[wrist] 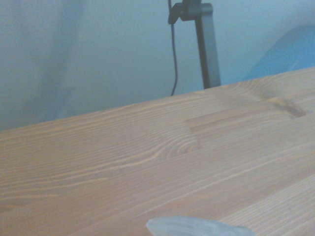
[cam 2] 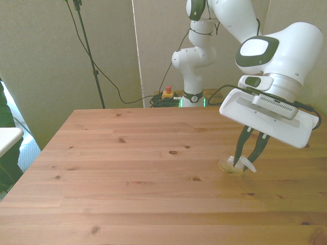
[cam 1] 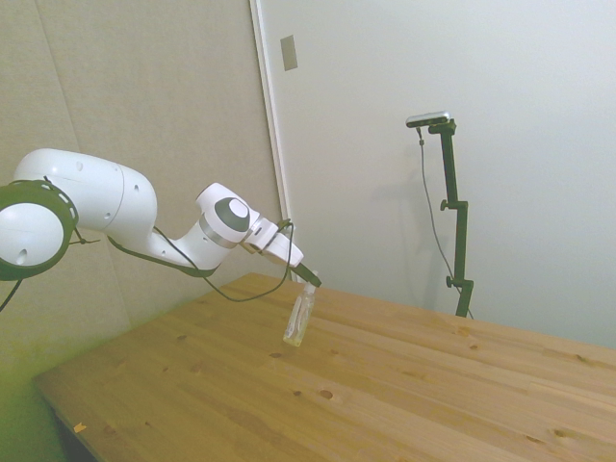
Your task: Stand the sanitizer
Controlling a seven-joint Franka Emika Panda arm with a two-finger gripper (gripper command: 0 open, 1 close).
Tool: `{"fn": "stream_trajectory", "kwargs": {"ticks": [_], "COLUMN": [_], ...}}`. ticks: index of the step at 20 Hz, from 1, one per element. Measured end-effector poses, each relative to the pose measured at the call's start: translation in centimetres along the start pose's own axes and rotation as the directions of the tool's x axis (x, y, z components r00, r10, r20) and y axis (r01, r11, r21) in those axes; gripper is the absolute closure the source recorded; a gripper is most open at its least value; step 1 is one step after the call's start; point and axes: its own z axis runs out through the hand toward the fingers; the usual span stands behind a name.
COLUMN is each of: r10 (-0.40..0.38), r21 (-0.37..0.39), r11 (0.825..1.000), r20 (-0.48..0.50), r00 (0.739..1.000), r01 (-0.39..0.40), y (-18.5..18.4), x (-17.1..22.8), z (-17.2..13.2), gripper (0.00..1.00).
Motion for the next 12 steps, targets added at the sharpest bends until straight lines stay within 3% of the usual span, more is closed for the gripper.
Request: {"fn": "stream_trajectory", "kwargs": {"ticks": [7, 12], "r10": [0.110, 0.168], "r21": [0.085, 0.126], "r11": [0.991, 0.982], "r20": [-0.122, -0.215], "r00": [0.986, 0.962], "r01": [-0.100, -0.144], "y": [0.8, 1.5], "x": [-1.8, -2.7], "z": [-1.1, -1.7], "gripper": [1.00, 1.00]}}
